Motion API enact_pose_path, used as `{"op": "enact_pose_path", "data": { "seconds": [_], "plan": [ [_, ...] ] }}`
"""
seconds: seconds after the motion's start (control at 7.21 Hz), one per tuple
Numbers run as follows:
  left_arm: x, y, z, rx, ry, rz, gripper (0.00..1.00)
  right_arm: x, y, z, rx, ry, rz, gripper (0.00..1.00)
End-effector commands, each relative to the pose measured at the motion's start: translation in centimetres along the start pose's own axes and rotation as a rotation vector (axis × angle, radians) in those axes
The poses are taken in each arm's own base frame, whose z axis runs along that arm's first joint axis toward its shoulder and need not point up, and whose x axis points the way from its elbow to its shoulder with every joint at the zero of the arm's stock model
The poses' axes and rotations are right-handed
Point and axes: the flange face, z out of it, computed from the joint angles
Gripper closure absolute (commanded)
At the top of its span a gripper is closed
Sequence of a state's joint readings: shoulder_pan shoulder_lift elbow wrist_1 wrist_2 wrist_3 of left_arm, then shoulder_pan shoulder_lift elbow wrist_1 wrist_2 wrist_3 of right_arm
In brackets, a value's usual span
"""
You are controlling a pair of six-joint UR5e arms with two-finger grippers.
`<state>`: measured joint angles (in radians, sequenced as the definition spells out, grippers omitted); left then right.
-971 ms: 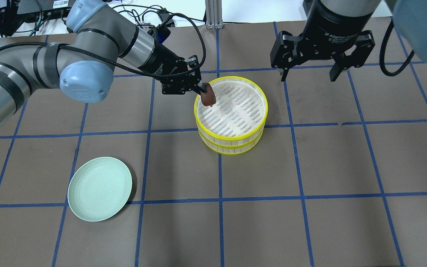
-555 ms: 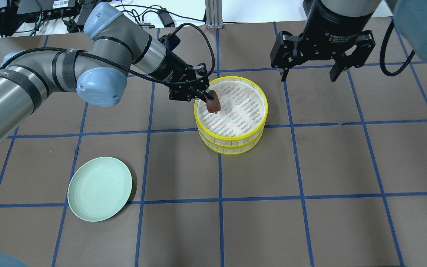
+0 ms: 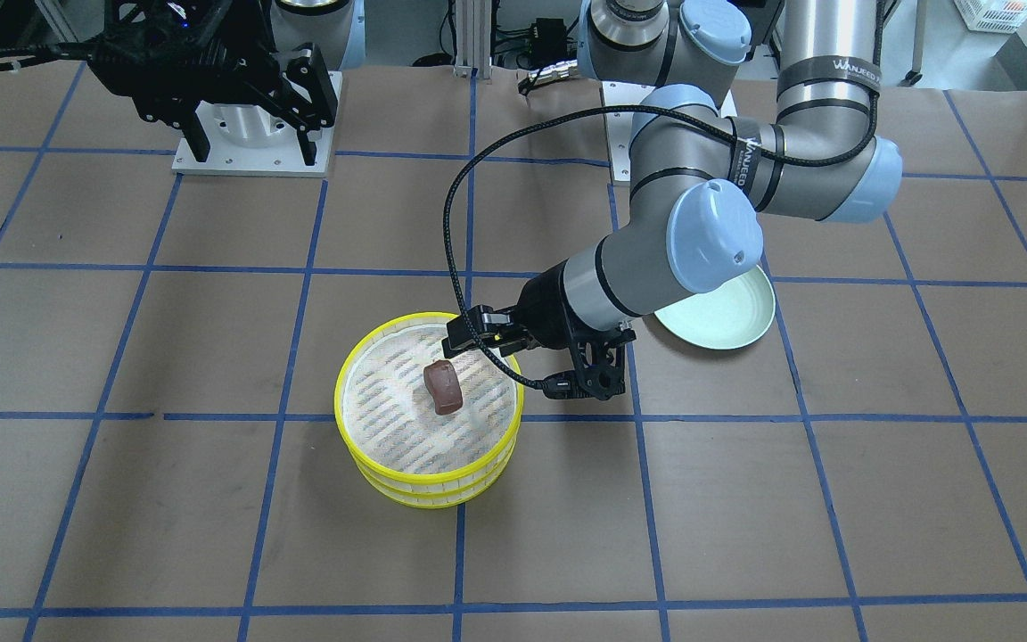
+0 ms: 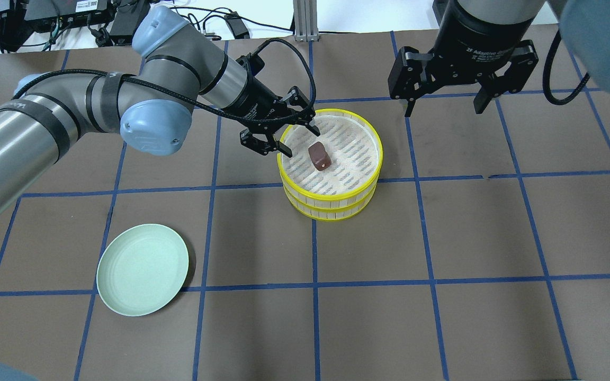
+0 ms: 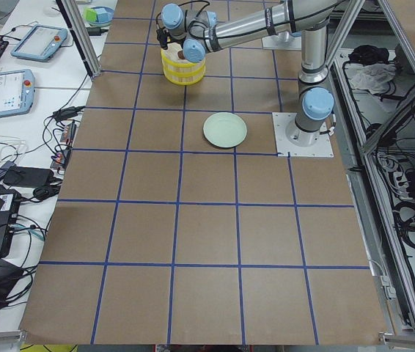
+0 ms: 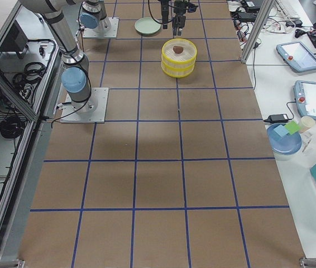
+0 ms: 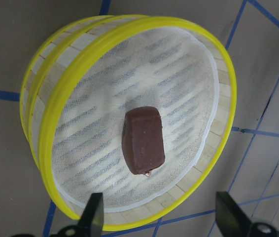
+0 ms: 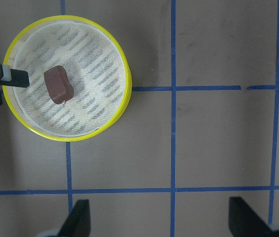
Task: Place buns in different layers of steamer
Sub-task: 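Lower the dark red bun into the top tier and open the left gripper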
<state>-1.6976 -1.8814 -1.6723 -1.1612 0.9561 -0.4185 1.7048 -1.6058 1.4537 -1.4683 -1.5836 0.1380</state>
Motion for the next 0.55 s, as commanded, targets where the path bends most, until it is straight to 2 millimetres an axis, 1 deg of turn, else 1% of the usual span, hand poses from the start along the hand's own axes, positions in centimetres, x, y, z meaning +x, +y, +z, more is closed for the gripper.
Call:
{"op": "enact_pose_path", "data": {
  "seconds": [0.0,0.14,0.28,0.42],
  "plan": [
    [0.6,0.7,-2.1,0.072,-0.064,0.013,0.0,-0.1,0.0,0.0,-0.001,-0.002,-0.002,0.0],
    [0.1,0.7,-4.3,0.162,-0.203,0.045,0.0,0.0,0.1,-0.1,0.002,-0.001,-0.002,0.0],
    [-0.7,1.5,-6.1,0.175,-0.319,0.117,0.0,0.0,0.2,-0.1,0.001,-0.001,-0.002,0.0],
    [-1.8,2.4,-8.2,0.188,-0.481,0.172,0.0,0.0,0.2,-0.1,0.001,-0.002,-0.002,0.0]
  ]
}}
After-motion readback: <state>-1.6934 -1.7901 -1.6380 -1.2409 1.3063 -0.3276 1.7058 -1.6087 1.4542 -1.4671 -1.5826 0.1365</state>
